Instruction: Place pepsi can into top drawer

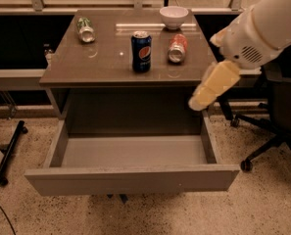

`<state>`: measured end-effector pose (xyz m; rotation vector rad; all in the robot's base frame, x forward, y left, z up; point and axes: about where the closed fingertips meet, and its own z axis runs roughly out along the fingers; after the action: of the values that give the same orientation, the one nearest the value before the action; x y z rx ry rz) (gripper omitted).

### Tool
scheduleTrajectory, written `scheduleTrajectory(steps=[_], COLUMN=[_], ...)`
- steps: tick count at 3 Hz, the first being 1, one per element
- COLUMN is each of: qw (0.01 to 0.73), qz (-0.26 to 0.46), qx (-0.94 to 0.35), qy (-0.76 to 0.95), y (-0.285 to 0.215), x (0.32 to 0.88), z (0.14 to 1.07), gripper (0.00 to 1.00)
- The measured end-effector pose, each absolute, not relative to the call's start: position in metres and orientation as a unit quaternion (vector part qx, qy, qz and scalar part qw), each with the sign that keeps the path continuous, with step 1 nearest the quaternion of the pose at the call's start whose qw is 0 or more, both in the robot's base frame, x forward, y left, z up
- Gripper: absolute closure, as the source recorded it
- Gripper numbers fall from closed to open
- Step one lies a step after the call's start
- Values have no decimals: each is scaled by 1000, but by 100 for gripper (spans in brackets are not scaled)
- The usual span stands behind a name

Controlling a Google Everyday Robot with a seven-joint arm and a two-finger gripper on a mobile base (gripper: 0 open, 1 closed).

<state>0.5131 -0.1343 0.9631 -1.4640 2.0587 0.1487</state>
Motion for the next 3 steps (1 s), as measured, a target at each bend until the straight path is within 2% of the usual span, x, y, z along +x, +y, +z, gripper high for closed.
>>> scheduleTrajectory(steps=[3], qw=[370], qz=[139], qx=[-496], qy=[773], y=[-68], x=[594], z=[920], gripper=[0])
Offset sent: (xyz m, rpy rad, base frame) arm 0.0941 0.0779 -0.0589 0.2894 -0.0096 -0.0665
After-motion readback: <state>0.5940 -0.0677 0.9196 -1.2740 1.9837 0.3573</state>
